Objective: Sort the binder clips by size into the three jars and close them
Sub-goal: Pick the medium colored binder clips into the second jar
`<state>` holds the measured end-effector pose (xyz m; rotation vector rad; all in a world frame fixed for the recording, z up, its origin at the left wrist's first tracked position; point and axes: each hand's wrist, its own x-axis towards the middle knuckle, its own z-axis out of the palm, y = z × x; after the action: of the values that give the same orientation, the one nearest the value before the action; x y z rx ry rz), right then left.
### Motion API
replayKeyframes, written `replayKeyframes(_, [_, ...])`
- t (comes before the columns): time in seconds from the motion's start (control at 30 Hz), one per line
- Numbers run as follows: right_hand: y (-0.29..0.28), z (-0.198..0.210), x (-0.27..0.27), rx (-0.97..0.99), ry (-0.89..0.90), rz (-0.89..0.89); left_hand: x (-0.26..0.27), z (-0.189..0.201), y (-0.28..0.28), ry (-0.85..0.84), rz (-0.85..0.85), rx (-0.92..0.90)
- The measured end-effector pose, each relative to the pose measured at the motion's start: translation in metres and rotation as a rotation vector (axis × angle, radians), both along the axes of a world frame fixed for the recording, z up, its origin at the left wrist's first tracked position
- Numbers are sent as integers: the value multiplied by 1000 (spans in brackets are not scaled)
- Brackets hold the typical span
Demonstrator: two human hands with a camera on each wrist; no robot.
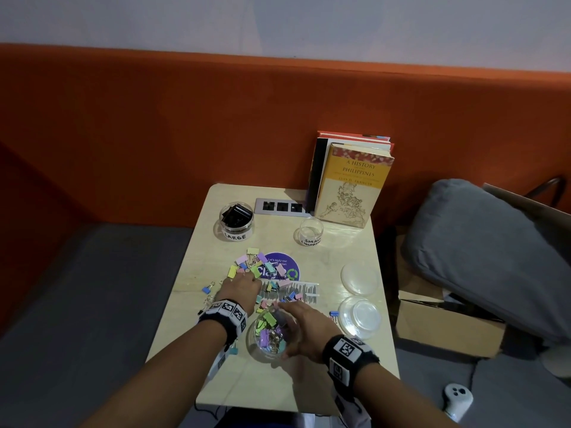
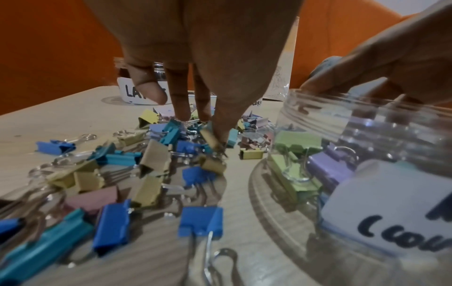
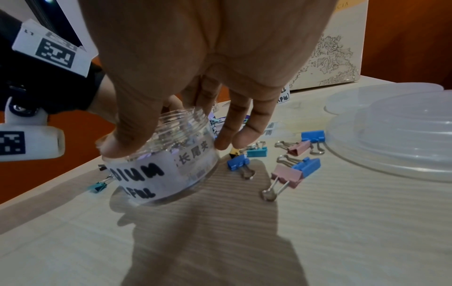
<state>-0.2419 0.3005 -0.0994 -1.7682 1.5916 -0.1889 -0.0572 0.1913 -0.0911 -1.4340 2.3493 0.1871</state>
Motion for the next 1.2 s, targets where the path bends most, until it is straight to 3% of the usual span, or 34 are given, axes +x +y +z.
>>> replayKeyframes(0.5, [-1,3,-1,-3,-2,11,2,6,4,-20,-41,46])
replayKeyframes(0.87, [-1,-1,-2,-3,-24,8,5,38,-11,479,243,65])
replayKeyframes(1.0, [-2,-3,-2,-8,-28,15,6,45,-7,526,256,69])
replayKeyframes(1.1, [-2,-1,-3,-10,-17,21,9,49,-1,445,163,6])
replayKeyframes(1.2, [-2,0,-2,-13,-9,29,14,54,-1,421,187,15])
